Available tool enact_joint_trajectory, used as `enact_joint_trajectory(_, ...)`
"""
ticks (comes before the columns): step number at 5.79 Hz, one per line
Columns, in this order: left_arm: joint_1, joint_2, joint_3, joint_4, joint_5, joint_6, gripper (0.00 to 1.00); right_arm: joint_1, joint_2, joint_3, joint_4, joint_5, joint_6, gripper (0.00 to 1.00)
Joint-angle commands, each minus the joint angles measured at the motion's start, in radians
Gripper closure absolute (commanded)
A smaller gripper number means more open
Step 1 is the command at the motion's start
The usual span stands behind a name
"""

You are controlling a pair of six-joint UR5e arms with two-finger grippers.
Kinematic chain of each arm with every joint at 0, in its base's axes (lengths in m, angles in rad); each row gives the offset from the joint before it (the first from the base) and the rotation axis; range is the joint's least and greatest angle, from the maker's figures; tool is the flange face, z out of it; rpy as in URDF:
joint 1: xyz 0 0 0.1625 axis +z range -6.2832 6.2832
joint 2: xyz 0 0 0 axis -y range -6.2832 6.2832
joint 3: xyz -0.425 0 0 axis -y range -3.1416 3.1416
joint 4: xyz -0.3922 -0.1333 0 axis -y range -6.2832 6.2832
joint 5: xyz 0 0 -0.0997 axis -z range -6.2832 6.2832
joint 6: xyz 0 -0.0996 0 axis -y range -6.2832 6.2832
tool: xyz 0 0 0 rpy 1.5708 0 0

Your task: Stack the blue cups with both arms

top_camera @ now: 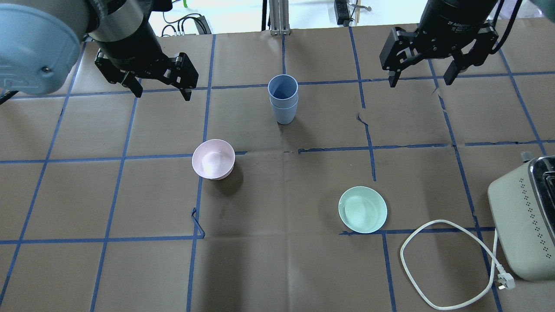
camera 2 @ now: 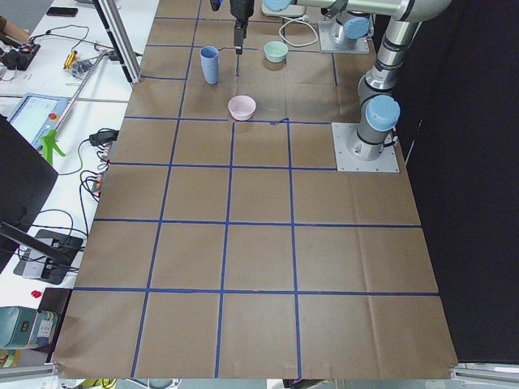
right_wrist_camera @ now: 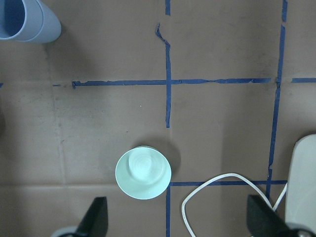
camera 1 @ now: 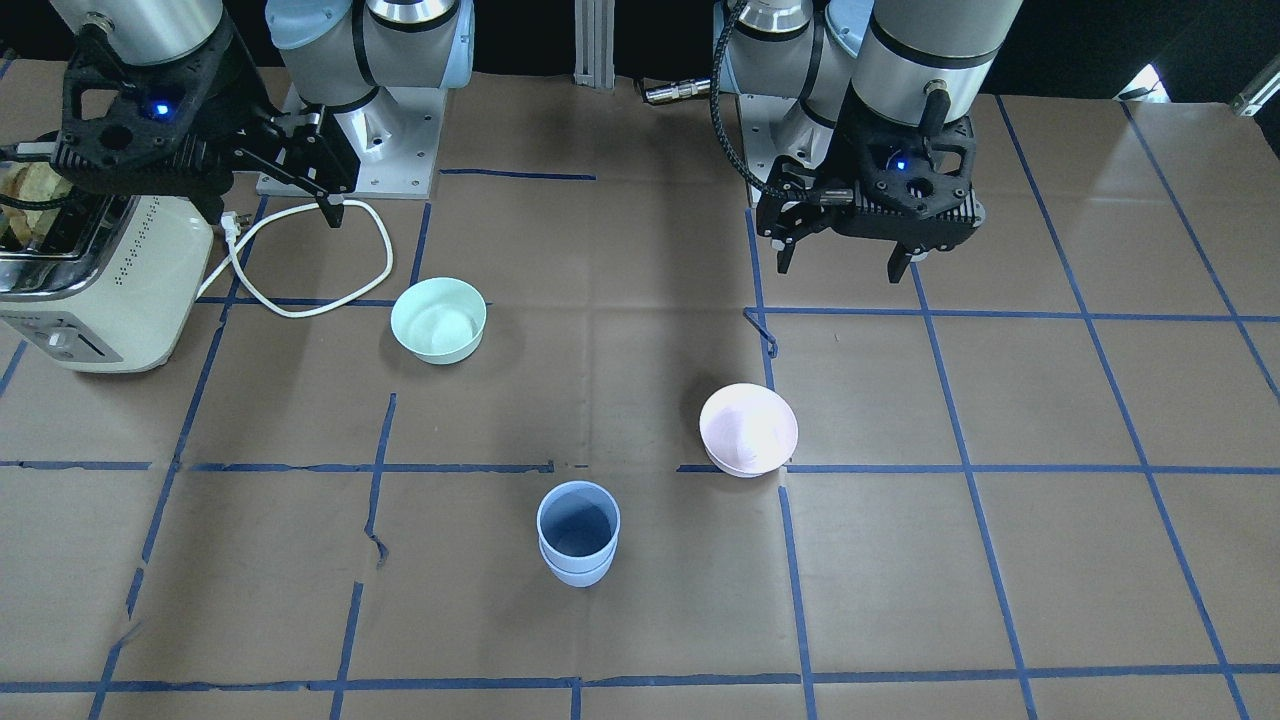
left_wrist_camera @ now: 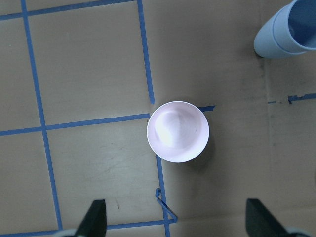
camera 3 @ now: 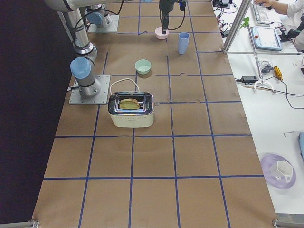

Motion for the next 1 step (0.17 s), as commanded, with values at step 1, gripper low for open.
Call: enact_joint_trajectory(1,0.000,0.000,0.000,0.000,0.000,0.000,0.01,0.000,0.001,0.003,0.001,0.000,0.000,0.00)
